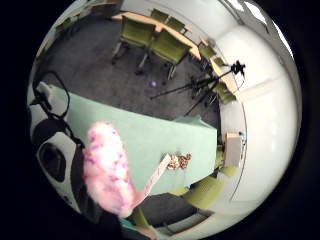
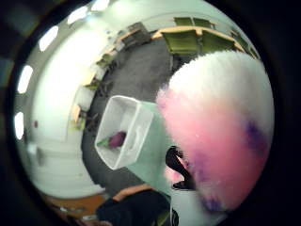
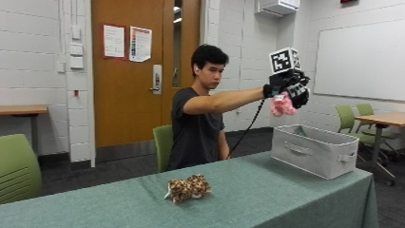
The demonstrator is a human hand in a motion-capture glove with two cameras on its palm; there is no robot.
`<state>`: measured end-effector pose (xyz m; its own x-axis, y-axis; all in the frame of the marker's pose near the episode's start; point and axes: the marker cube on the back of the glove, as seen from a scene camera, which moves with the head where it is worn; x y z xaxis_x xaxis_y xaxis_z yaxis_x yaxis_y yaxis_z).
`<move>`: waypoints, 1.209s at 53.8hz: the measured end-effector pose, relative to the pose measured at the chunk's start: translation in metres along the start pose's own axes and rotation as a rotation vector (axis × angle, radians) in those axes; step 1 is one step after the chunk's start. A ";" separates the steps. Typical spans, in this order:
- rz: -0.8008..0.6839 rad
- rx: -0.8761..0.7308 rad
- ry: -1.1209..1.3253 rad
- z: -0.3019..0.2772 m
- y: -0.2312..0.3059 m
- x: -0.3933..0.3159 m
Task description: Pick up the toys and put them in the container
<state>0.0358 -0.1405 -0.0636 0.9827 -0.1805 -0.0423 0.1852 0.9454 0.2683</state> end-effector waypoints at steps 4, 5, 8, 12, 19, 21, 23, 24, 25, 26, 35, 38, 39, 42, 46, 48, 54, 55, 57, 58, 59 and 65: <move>-0.235 0.033 -0.203 -0.033 -0.001 -0.068; -0.288 0.043 -0.247 -0.041 -0.002 -0.087; -0.302 0.068 -0.237 -0.051 -0.013 -0.131; -0.240 0.089 -0.127 -0.051 -0.032 -0.188; -0.287 0.097 -0.104 -0.043 -0.045 -0.273; -0.297 0.095 -0.116 -0.040 -0.047 -0.293; -0.347 0.094 -0.125 -0.036 -0.046 -0.314; -0.374 0.093 -0.132 -0.034 -0.045 -0.325; -0.391 0.090 -0.138 -0.032 -0.045 -0.335; -0.401 0.087 -0.141 -0.030 -0.044 -0.343; -0.425 0.027 -0.176 0.002 -0.051 -0.321; -0.441 -0.051 -0.101 0.018 -0.051 -0.297; -0.405 -0.089 -0.065 0.021 -0.049 -0.309; -0.312 -0.173 -0.047 0.023 -0.041 -0.350; -0.261 -0.197 -0.180 0.018 -0.037 -0.360; -0.213 -0.199 -0.183 0.015 -0.036 -0.359; -0.124 -0.181 -0.065 0.015 -0.035 -0.318; -0.167 -0.176 -0.073 0.014 -0.032 -0.312; -0.203 -0.164 -0.077 0.011 -0.026 -0.298; -0.203 -0.158 -0.063 0.011 -0.024 -0.289; -0.207 -0.151 -0.044 0.011 -0.021 -0.277; -0.243 -0.132 -0.039 0.004 0.003 -0.201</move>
<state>-0.1613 -0.1025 -0.0503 0.9087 -0.4142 -0.0524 0.4175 0.8998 0.1269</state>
